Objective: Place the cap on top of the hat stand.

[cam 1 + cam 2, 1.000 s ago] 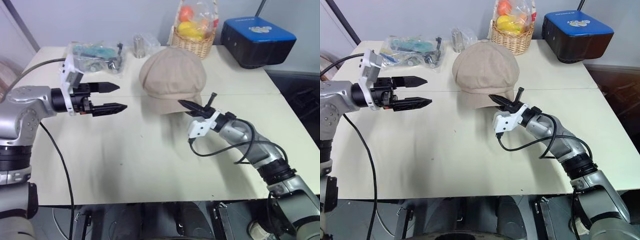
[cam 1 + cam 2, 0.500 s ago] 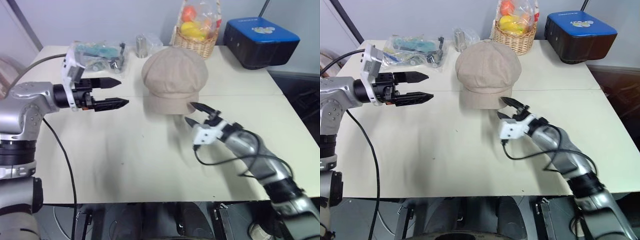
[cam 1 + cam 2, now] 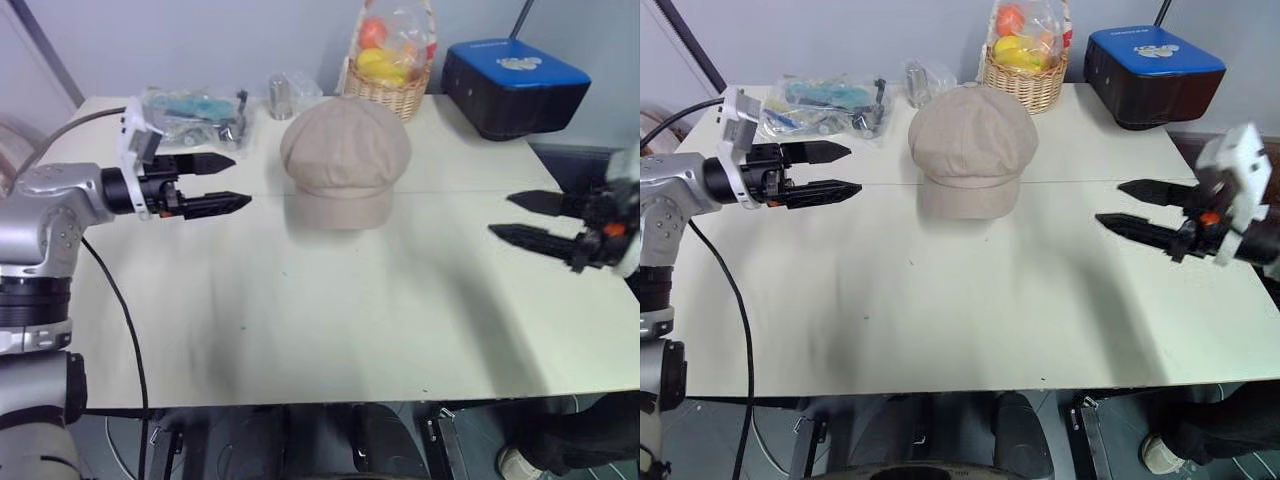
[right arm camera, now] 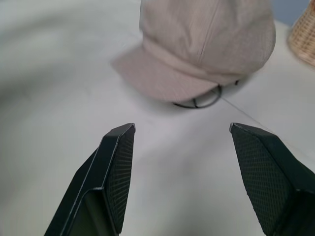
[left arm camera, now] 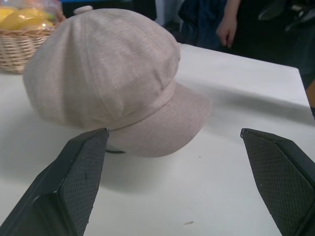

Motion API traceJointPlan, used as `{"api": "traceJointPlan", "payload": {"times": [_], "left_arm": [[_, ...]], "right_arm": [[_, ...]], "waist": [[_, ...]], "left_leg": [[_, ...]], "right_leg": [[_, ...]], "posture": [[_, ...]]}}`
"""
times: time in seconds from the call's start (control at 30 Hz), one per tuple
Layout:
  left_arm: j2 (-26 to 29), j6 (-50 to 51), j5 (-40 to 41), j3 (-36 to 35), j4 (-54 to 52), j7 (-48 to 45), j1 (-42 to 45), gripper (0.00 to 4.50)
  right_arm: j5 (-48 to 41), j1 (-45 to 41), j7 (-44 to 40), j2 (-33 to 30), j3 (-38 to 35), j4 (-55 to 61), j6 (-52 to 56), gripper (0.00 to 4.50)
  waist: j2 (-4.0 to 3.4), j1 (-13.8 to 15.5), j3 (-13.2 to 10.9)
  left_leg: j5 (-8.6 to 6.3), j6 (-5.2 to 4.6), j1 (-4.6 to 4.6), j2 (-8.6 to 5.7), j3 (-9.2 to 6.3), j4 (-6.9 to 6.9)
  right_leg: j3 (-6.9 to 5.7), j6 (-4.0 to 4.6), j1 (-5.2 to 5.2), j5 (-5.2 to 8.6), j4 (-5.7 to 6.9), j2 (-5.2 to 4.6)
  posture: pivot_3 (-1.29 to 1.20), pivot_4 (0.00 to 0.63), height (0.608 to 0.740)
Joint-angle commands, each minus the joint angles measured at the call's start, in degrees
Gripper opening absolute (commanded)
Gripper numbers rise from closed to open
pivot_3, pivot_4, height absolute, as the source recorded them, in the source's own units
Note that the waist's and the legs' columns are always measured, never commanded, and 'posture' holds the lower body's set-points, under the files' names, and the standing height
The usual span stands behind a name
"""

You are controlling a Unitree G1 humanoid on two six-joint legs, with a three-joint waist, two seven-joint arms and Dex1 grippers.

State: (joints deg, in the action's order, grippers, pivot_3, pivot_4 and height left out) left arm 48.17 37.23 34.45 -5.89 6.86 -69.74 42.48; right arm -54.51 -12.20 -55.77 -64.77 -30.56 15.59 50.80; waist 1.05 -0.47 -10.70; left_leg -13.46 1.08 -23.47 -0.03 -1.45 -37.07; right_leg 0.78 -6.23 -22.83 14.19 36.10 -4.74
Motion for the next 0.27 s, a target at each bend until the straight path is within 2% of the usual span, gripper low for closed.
{"api": "traceJointPlan", "payload": {"times": [0.03, 0.1, 0.13, 0.27], "left_arm": [[1.17, -0.42, 0.69, -3.03, -0.26, 0.33, 0.84, 4.5], [1.41, -0.54, 0.58, -3.4, -0.72, 0.41, 0.3, 4.5], [1.51, -0.58, 0.55, -3.5, -1.03, 0.41, 0.0, 4.5], [2.03, -0.81, 0.51, -3.97, -2.54, -0.14, -1.51, 4.5]], "right_arm": [[-4.56, -3.76, -0.04, -0.47, -0.66, -2.75, 4.4, 3.39], [-3.02, -4.02, -1.01, -0.55, 0.71, -2.27, 3.46, 3.98], [-2.11, -3.89, -1.37, -0.5, 1.15, -1.86, 2.75, 4.48], [1.93, -4.52, -0.44, -0.02, 3.61, -2.3, 0.14, 4.48]], "waist": [[0.0, -0.07, 0.0], [0.0, -0.09, 0.0], [0.0, -0.09, 0.0], [0.0, -0.2, 0.0]], "left_leg": [[0.0, 0.0, -0.02, -0.02, 0.02, 0.0], [0.0, 0.0, -0.03, -0.05, 0.08, 0.0], [0.0, 0.0, -0.03, -0.05, 0.07, 0.0], [0.0, 0.0, -0.03, -0.05, 0.14, 0.01]], "right_leg": [[0.01, 0.0, -0.02, 0.0, 0.0, -0.01], [0.05, -0.01, -0.06, 0.0, 0.0, -0.02], [0.04, -0.01, -0.07, 0.0, 0.0, 0.0], [0.08, -0.03, -0.11, -0.01, 0.02, 0.0]], "posture": [[0.0, 0.15, 0.74], [0.0, 0.15, 0.74], [0.0, 0.15, 0.74], [0.0, 0.15, 0.74]]}}
